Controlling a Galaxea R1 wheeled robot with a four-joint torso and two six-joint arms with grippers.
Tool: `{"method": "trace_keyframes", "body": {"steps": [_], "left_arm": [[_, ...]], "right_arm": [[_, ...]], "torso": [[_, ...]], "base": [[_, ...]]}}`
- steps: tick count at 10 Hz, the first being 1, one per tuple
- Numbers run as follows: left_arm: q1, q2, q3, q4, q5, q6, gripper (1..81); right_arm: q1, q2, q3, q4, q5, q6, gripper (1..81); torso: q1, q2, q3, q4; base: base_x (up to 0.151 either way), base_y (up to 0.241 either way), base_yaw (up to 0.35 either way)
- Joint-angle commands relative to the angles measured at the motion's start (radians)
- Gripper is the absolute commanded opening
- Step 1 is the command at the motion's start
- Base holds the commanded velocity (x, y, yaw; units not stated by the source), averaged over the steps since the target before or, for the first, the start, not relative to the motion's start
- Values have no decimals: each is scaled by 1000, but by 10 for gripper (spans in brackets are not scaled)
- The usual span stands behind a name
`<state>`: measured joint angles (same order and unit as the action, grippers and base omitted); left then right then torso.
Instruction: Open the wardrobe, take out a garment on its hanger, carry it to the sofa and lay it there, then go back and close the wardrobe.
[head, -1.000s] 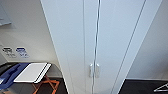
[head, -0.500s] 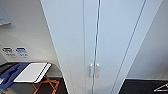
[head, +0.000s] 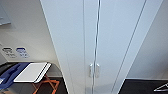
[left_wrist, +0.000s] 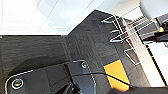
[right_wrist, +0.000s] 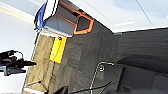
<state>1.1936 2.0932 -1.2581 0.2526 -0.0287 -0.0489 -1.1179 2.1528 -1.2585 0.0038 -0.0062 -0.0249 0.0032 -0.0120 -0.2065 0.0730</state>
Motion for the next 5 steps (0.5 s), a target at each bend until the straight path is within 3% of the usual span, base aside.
{"method": "trace_keyframes", "body": {"steps": [1,5], "left_arm": [[-117,-114,118,122,23,11,811],[-240,-194,164,137,26,4,811]], "right_arm": [[117,-58,79,-2,-61,0,811],[264,-69,134,15,-153,2,811]], "torso": [[0,0,0,0],[0,0,-1,0]], "base": [[0,0,0],[0,0,0]]}}
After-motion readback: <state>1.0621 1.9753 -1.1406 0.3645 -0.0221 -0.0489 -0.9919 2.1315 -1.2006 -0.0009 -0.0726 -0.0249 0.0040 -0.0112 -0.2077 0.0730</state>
